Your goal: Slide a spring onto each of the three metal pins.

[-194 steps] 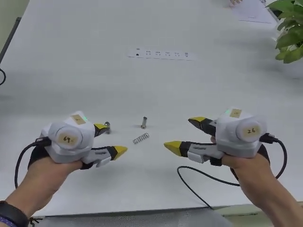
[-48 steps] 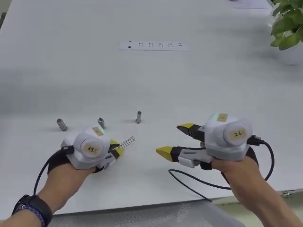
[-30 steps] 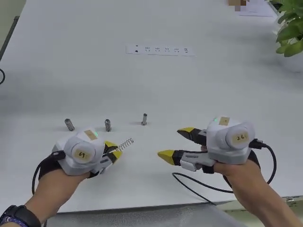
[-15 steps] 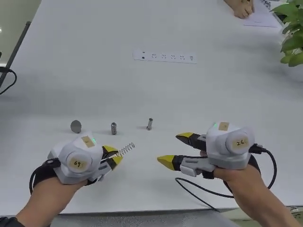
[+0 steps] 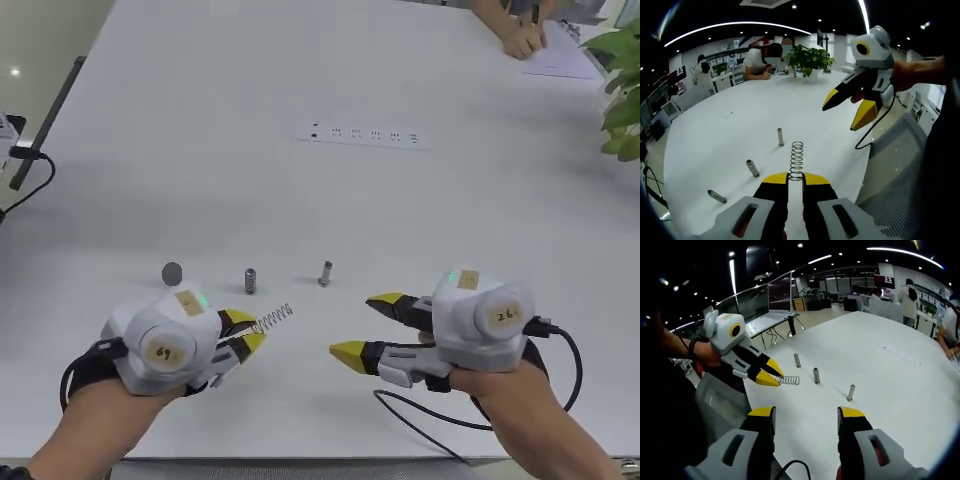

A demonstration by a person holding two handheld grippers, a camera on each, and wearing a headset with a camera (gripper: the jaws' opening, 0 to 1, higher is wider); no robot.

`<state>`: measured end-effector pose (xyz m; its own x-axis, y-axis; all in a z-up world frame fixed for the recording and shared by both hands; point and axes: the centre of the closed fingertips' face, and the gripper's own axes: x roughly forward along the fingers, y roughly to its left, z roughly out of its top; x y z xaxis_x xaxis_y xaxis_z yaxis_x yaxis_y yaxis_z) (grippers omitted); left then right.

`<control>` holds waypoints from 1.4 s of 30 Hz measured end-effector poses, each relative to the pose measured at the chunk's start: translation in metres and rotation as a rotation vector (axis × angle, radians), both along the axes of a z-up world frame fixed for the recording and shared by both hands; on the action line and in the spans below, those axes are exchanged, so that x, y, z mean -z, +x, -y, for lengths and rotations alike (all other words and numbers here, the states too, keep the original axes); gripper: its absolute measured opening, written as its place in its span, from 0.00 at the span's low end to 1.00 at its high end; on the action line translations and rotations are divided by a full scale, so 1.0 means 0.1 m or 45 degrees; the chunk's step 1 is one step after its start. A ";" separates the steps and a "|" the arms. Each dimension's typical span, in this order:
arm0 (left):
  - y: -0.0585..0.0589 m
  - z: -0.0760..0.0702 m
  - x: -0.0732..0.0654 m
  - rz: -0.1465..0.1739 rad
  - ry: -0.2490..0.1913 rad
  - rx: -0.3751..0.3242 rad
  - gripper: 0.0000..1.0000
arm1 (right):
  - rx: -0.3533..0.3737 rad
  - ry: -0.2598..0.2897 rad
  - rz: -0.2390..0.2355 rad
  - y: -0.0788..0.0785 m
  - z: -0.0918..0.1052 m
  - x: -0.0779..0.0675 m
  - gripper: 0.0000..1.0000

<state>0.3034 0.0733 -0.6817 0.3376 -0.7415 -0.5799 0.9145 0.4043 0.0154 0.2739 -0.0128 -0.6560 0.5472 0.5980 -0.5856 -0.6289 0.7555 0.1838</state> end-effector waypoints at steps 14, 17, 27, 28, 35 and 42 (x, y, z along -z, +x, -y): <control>-0.03 0.08 -0.23 0.064 -0.017 0.079 0.02 | -0.049 0.001 0.003 -0.02 -0.11 -0.01 0.46; -0.04 0.09 -0.29 0.079 -0.020 0.097 0.02 | -0.059 0.003 0.007 -0.02 -0.13 -0.03 0.46; -0.15 0.20 -0.41 0.126 -0.022 0.189 0.02 | -0.110 0.036 0.029 -0.03 -0.20 -0.13 0.41; -0.16 0.21 -0.42 0.130 -0.023 0.197 0.02 | -0.112 0.036 0.031 -0.03 -0.20 -0.13 0.40; -0.26 0.31 -0.49 0.151 -0.031 0.253 0.02 | -0.128 0.082 0.047 -0.03 -0.22 -0.22 0.36; -0.36 0.40 -0.51 0.161 -0.031 0.310 0.02 | -0.170 0.121 0.044 -0.08 -0.27 -0.26 0.29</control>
